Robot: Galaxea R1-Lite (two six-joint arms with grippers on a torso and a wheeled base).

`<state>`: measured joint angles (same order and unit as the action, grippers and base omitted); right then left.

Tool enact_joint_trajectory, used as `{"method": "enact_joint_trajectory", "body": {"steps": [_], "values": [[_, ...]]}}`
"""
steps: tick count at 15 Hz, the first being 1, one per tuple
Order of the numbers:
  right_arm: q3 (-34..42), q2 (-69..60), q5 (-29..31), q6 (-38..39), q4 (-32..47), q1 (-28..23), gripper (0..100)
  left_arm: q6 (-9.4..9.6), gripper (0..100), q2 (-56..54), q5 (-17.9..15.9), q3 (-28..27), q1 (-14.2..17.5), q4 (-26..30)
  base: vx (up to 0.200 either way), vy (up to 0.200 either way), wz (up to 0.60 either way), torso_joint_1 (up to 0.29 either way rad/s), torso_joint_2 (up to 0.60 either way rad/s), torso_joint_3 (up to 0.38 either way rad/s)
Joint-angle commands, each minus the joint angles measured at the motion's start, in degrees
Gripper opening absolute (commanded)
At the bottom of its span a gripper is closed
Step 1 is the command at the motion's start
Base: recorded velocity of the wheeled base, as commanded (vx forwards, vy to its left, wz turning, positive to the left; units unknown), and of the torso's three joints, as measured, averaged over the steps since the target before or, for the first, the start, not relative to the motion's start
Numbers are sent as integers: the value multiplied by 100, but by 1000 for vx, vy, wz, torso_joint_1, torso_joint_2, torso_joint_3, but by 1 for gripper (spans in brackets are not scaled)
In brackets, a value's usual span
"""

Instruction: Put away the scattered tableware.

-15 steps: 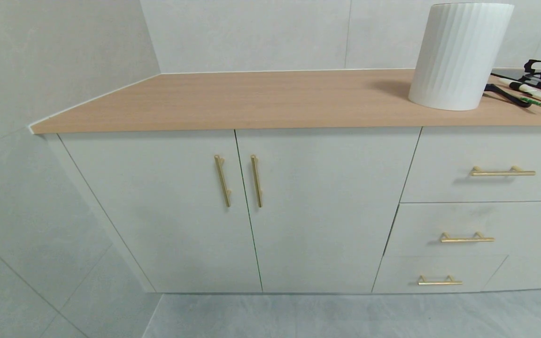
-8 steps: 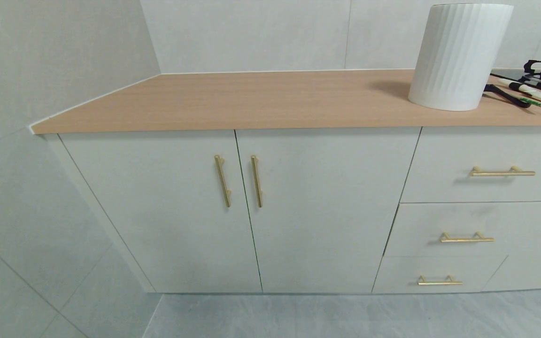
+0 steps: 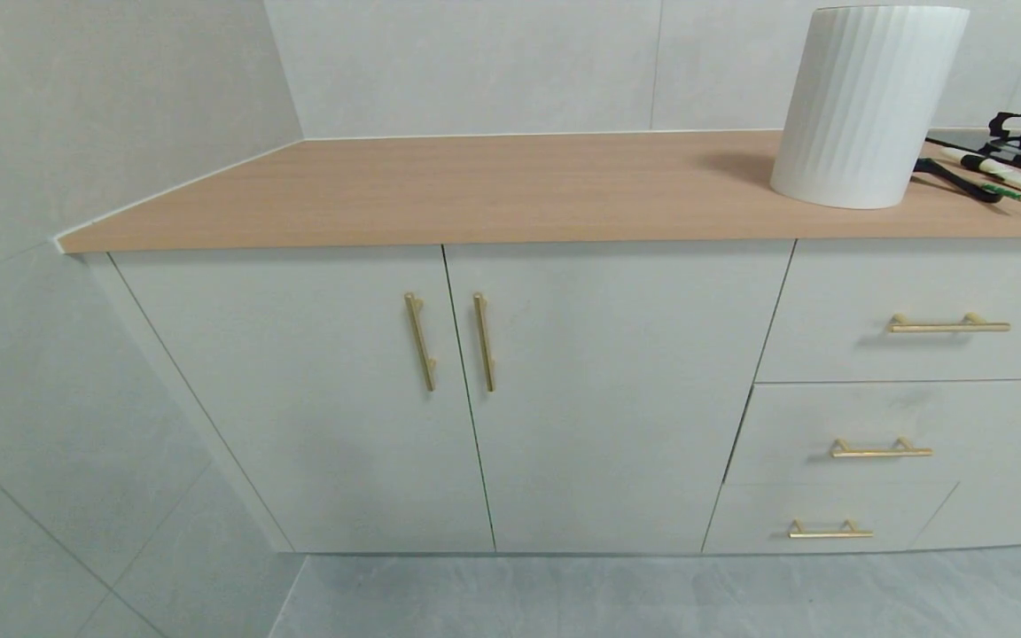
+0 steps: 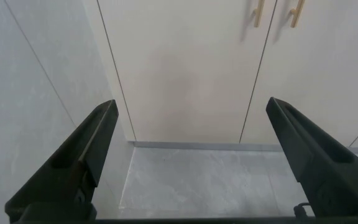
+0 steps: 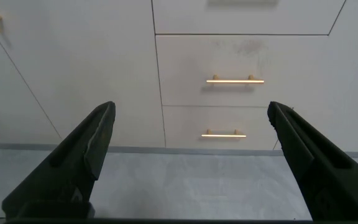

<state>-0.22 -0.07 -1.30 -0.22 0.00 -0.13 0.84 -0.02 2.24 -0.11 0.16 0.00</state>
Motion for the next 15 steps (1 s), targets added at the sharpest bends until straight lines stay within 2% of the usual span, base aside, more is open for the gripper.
{"method": "enact_joint_trajectory", "body": {"steps": [1, 2, 4, 13, 15], "values": [[4, 7, 7, 13, 26, 5, 100, 4, 100, 2, 4, 11, 2, 0, 0, 0, 0, 0, 0, 0], [4, 7, 7, 4, 26, 5, 100, 4, 100, 2, 4, 11, 2, 0, 0, 0, 0, 0, 0, 0], [13, 7, 34, 4, 18, 5, 100, -128, 100, 2, 13, 11, 2, 0, 0, 0, 0, 0, 0, 0], [13, 7, 34, 4, 18, 5, 100, -93, 100, 2, 4, 11, 2, 0, 0, 0, 0, 0, 0, 0], [4, 7, 34, 4, 18, 5, 100, -14, 100, 2, 4, 11, 2, 0, 0, 0, 0, 0, 0, 0]]}}
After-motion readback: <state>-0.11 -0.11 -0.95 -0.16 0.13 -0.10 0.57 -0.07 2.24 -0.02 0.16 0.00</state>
